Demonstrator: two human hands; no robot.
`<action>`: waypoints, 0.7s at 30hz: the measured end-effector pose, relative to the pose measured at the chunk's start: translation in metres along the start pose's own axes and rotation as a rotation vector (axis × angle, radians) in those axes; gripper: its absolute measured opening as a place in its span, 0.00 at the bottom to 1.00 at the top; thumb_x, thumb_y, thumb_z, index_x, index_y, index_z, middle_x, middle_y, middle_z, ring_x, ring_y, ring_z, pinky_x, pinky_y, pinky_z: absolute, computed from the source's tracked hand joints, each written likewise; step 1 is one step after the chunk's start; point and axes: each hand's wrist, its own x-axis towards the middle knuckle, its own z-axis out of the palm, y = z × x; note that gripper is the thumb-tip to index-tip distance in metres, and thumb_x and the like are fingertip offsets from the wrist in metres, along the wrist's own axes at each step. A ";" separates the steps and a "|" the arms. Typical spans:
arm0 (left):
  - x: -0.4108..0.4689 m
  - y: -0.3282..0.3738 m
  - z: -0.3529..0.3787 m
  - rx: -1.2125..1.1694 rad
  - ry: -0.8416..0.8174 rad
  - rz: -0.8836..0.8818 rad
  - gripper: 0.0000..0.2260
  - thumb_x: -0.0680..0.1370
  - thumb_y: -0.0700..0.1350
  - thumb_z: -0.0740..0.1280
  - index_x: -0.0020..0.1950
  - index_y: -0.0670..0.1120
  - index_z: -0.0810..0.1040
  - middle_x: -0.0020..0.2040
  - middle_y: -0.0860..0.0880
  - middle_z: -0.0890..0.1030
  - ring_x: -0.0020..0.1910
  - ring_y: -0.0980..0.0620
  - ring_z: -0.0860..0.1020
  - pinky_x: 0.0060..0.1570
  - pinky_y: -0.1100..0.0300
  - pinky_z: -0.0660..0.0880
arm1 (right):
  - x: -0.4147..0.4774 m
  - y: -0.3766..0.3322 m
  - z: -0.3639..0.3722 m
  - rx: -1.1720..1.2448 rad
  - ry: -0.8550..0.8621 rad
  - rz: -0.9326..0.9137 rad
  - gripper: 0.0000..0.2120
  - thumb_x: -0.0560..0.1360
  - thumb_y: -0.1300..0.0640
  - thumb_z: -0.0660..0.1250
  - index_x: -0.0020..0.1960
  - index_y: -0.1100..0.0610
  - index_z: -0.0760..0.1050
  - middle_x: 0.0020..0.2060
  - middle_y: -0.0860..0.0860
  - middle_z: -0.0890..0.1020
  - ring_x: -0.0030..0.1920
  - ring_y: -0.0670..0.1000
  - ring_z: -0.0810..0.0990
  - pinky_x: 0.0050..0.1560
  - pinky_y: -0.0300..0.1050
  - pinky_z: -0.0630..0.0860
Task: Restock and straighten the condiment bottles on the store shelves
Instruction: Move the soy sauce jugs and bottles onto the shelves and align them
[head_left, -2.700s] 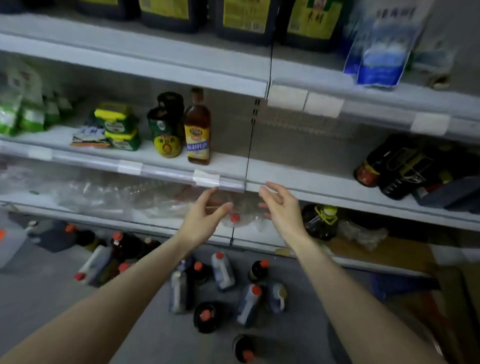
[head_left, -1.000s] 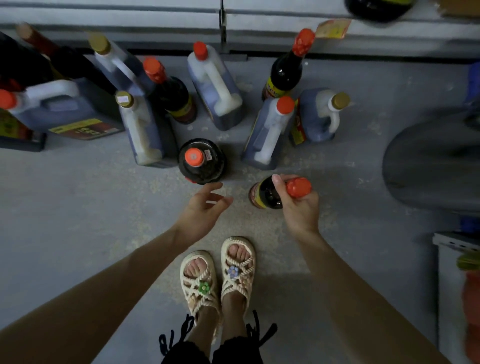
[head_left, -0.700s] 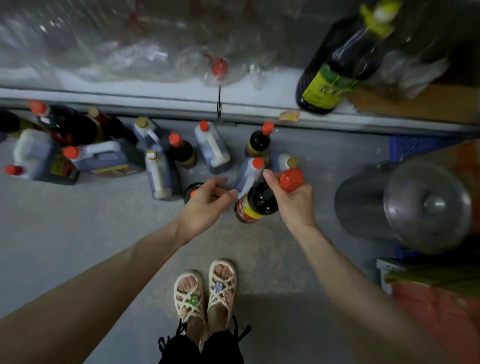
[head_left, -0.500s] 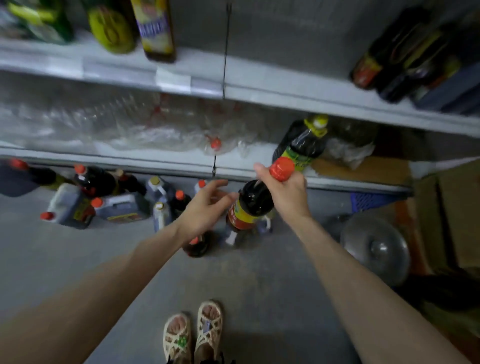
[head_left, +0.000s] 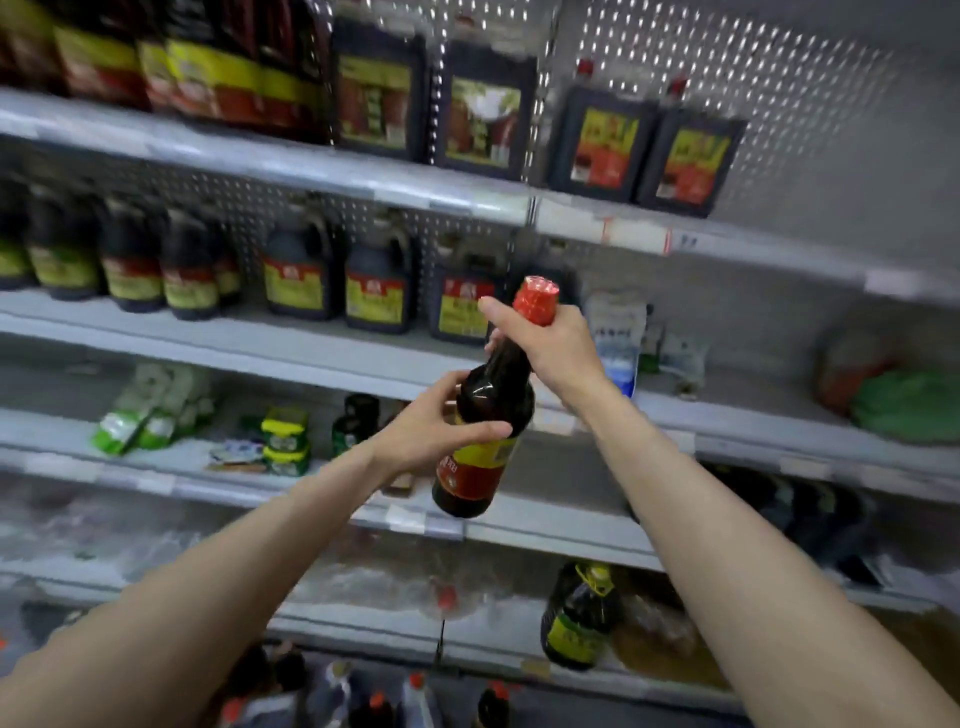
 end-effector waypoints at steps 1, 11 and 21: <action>-0.002 0.017 -0.009 0.028 0.019 0.031 0.34 0.65 0.50 0.80 0.67 0.51 0.69 0.61 0.53 0.78 0.58 0.60 0.77 0.58 0.63 0.74 | 0.006 -0.023 -0.001 0.005 -0.013 -0.042 0.18 0.70 0.42 0.74 0.33 0.56 0.79 0.31 0.50 0.84 0.34 0.47 0.82 0.45 0.45 0.78; -0.027 0.122 -0.120 0.158 0.222 0.208 0.25 0.67 0.46 0.79 0.60 0.54 0.73 0.53 0.57 0.82 0.52 0.63 0.79 0.50 0.65 0.73 | 0.046 -0.193 0.043 0.004 -0.145 -0.333 0.32 0.69 0.35 0.70 0.45 0.66 0.78 0.41 0.56 0.85 0.43 0.53 0.84 0.54 0.50 0.78; -0.060 0.141 -0.300 0.241 0.276 0.294 0.22 0.68 0.44 0.78 0.58 0.54 0.75 0.52 0.55 0.84 0.52 0.58 0.81 0.58 0.54 0.74 | 0.082 -0.280 0.176 0.039 -0.285 -0.443 0.26 0.71 0.44 0.73 0.51 0.68 0.76 0.47 0.60 0.84 0.49 0.56 0.83 0.57 0.51 0.77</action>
